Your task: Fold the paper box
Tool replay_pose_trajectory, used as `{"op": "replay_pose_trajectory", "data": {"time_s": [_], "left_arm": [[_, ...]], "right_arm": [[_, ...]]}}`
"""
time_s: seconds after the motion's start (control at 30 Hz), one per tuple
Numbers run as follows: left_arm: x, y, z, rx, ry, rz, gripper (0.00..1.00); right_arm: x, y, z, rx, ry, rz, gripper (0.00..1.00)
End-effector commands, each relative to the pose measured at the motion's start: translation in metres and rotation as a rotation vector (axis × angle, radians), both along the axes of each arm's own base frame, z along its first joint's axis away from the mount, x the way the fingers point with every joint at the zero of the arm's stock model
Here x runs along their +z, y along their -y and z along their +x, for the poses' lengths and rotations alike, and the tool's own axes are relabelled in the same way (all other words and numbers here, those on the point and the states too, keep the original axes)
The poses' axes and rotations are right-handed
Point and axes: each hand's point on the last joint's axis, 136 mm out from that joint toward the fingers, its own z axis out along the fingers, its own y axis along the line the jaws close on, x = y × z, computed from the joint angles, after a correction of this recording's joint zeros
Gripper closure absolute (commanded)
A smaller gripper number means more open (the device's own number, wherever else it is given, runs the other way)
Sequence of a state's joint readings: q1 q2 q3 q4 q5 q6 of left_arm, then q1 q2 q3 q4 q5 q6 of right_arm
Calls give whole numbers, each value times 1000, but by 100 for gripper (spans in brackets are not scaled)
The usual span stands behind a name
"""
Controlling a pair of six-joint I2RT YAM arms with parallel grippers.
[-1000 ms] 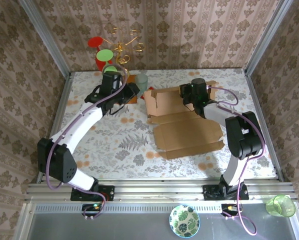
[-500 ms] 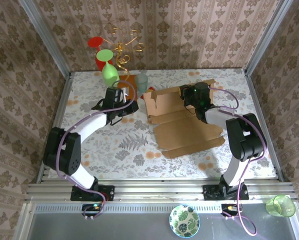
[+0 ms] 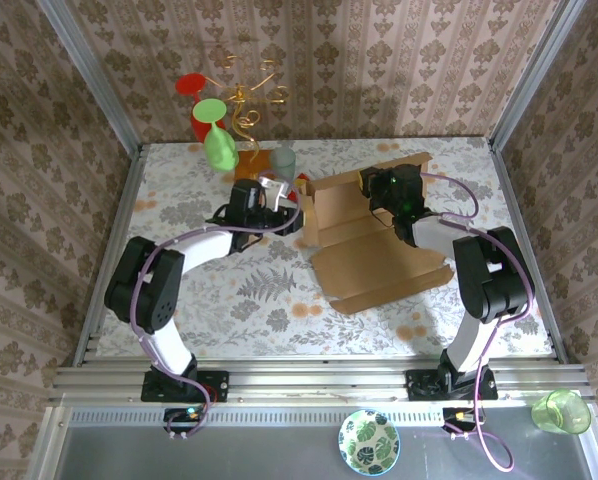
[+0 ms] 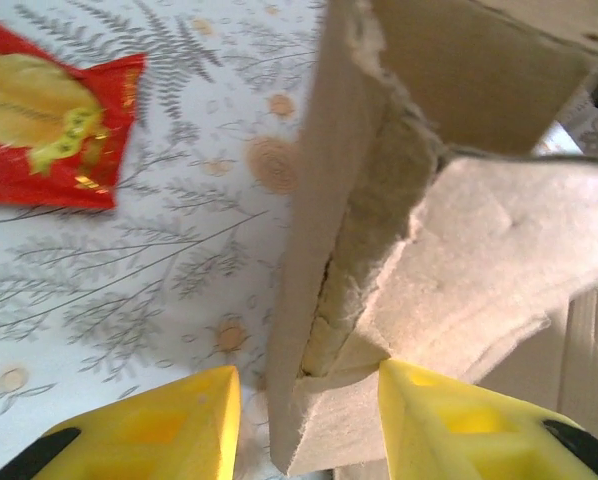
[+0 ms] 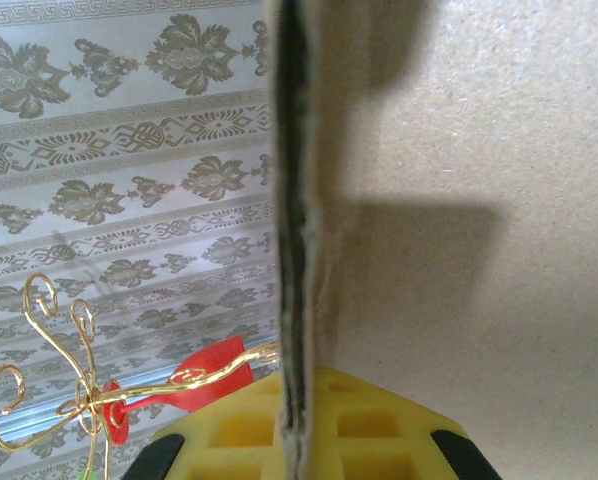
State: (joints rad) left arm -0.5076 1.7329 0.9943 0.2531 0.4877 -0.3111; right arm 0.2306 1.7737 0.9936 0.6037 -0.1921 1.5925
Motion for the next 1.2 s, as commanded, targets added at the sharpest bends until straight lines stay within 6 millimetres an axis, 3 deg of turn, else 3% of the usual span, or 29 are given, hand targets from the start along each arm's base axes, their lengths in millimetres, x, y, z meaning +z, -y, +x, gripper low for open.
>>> {"op": "replay_pose_trajectory", "data": {"time_s": [0.0, 0.3, 0.5, 0.8, 1.0, 1.17], "left_arm": [[2, 13, -5, -62, 63, 2, 59], [-7, 27, -4, -61, 81, 71, 57], [-18, 25, 4, -2, 105, 161, 57], [-25, 21, -1, 61, 152, 255, 53], [-6, 12, -5, 108, 158, 213, 47], [10, 19, -14, 73, 143, 133, 42]], "right_arm": [[12, -2, -1, 19, 45, 9, 100], [13, -3, 1, 17, 61, 21, 100], [13, -4, -4, 29, 98, 35, 100], [1, 5, -16, 62, 135, 45, 100], [0, 13, -17, 56, 127, 55, 100], [6, 12, -13, 49, 147, 63, 100]]}}
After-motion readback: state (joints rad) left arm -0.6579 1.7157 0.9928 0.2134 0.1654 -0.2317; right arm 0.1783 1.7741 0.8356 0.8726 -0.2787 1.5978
